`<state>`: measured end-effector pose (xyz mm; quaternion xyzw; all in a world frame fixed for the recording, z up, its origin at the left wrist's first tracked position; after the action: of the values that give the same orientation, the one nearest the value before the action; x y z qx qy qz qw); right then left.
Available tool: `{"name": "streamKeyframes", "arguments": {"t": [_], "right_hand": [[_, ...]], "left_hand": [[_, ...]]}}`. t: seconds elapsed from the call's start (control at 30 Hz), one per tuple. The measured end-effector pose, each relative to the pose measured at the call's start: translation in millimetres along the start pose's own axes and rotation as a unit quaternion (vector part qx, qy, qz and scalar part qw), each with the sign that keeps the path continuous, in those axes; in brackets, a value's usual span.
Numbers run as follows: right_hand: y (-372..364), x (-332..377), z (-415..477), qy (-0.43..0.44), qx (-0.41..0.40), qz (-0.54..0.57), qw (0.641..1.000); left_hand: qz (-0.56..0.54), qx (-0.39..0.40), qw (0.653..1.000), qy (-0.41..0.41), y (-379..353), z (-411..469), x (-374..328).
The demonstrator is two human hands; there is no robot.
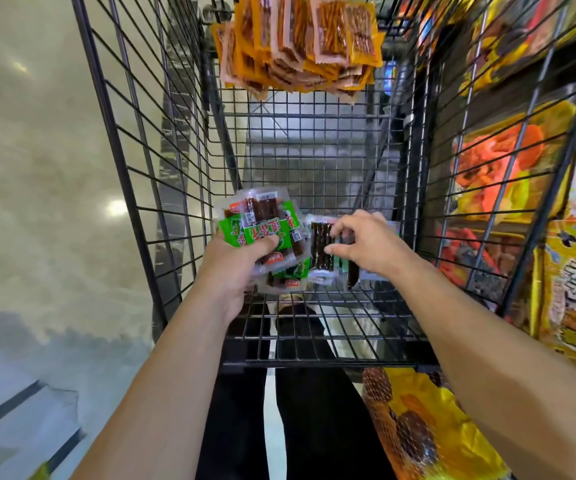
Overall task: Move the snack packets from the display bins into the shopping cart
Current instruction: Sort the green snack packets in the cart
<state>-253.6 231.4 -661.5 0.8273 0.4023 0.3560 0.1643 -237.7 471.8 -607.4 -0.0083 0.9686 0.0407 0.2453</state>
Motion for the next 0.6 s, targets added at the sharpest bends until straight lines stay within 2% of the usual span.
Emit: {"name": "streamKeyframes", "arguments": {"t": [0.27, 0.4, 0.6], "right_hand": [[-4.9, 7.6, 1.9, 0.022, 0.023, -0.031, 0.999], [-4.5, 0.2, 0.4, 0.017, -0.013, -0.030, 0.999], [5.4, -6.9, -2.8, 0.010, -0.016, -0.005, 1.000]], "left_hand": [[-0.021, 0.003, 1.000, -0.006, 1.3, 0.5, -0.1], [-0.024, 0.002, 1.000, 0.000, 1.0, 0.3, 0.0], [-0.043, 0.020, 0.999, 0.015, 1.8, -2.3, -0.3]]}}
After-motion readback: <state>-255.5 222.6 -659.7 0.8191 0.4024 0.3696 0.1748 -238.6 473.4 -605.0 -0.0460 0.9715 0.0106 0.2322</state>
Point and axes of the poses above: each hand's wrist, its own z-axis towards the middle knuckle, its own y-axis out of the back of the hand, x = y × z, the point moved 1 cm from there along z, towards the middle knuckle, and after that the axes turned 2 degrees about -x, right-handed, at the moved point
